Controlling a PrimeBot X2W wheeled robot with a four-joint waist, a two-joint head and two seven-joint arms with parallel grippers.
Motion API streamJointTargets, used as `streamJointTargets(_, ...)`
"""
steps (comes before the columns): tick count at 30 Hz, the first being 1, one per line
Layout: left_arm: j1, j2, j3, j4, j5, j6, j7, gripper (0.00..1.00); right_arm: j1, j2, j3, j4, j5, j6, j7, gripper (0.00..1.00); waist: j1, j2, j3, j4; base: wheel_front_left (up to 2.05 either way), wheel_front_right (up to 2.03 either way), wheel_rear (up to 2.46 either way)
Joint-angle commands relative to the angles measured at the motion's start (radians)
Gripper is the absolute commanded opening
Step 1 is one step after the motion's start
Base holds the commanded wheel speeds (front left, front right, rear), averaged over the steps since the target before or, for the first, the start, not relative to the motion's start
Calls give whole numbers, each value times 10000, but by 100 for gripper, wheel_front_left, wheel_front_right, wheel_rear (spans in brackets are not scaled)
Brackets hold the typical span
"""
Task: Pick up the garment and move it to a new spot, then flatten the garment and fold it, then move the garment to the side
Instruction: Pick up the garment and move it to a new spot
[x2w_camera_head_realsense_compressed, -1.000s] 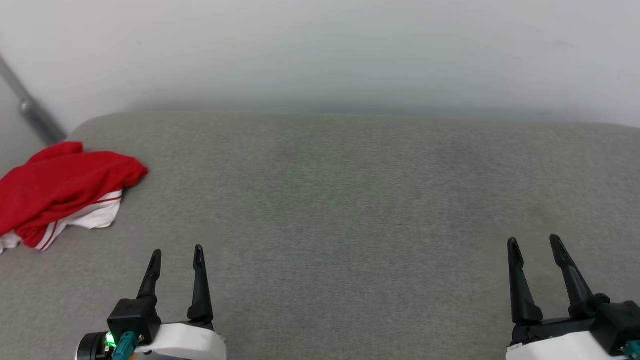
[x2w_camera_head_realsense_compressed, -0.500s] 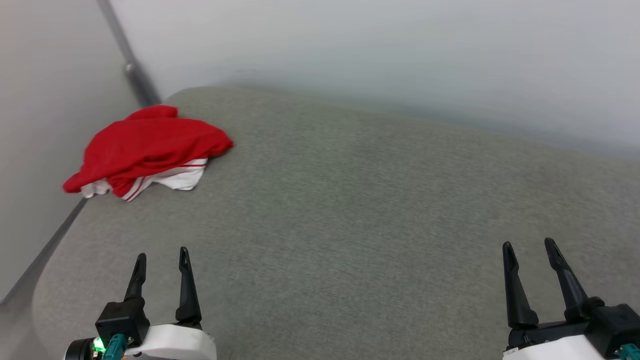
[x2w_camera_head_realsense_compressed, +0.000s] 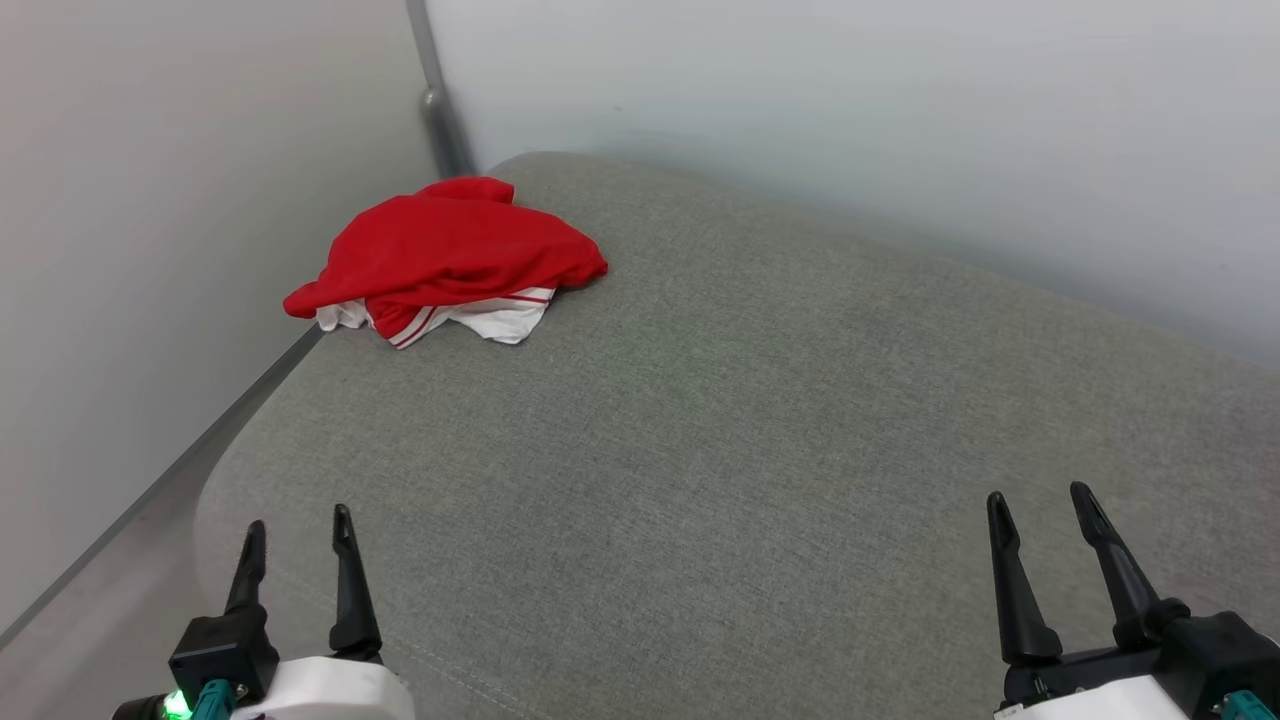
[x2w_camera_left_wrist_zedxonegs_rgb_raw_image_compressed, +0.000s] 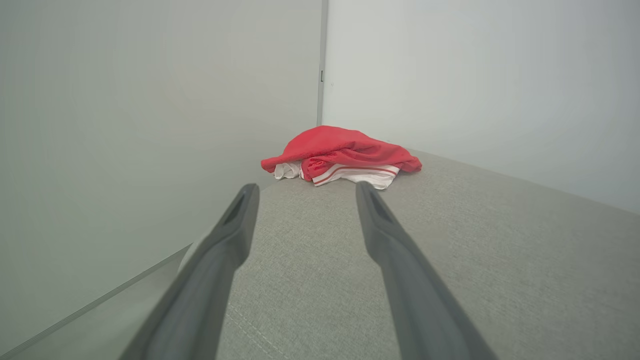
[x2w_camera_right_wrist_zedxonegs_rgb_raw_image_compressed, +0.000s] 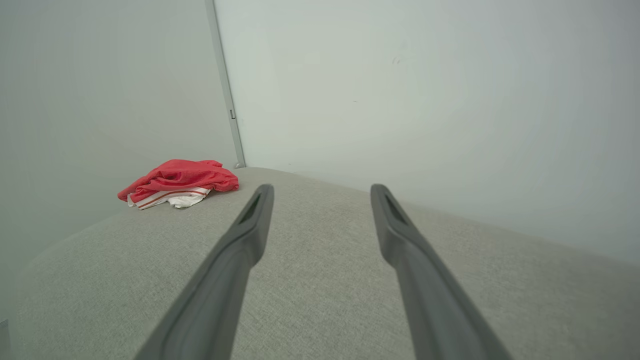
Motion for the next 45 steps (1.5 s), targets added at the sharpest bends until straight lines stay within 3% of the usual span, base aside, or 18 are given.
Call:
streamJointTargets(1,83,-7,42,-65,3,69,-24,100,-94,-34,24,15,-36,-5,-21,100,0,0,64,74,0,0,0)
streamJointTargets(12,-5,-4,25,-59,-167,142,-26,100,-192,-34,89,69,-193,-3,-21,100,0,0,205,99,0,0,0)
streamJointTargets(17,-966,79,500,349,-93,-451,-26,100,-232,-34,25,-95,-342,-3,-21,100,0,0,485,-61,0,0,0)
streamJointTargets(24,-3668,764,1461,1300,-254,-1273,-24,100,-797,-34,-90,-408,-1026,-3,-19,100,0,0,1761,-793,0,0,0)
streamJointTargets(35,-8323,3133,2592,3100,-795,-1847,-23,100,-1801,-172,-660,-1371,-1912,-5,-19,100,0,0,4418,-1893,0,0,0)
streamJointTargets(36,-8323,3133,2592,3100,-795,-1847,-23,100,-1801,-172,-660,-1371,-1912,-5,-19,100,0,0,4418,-1893,0,0,0)
streamJointTargets(39,-9671,4103,2410,4086,-1120,-2014,535,100,-2088,-314,-882,-1736,-1984,-3,-21,100,0,0,5171,-2143,0,0,0)
streamJointTargets(45,-11018,5347,1490,5424,-2234,-2097,2626,100,-2266,-549,-1087,-2348,-2043,-3,-21,100,0,0,5983,-2438,0,0,0)
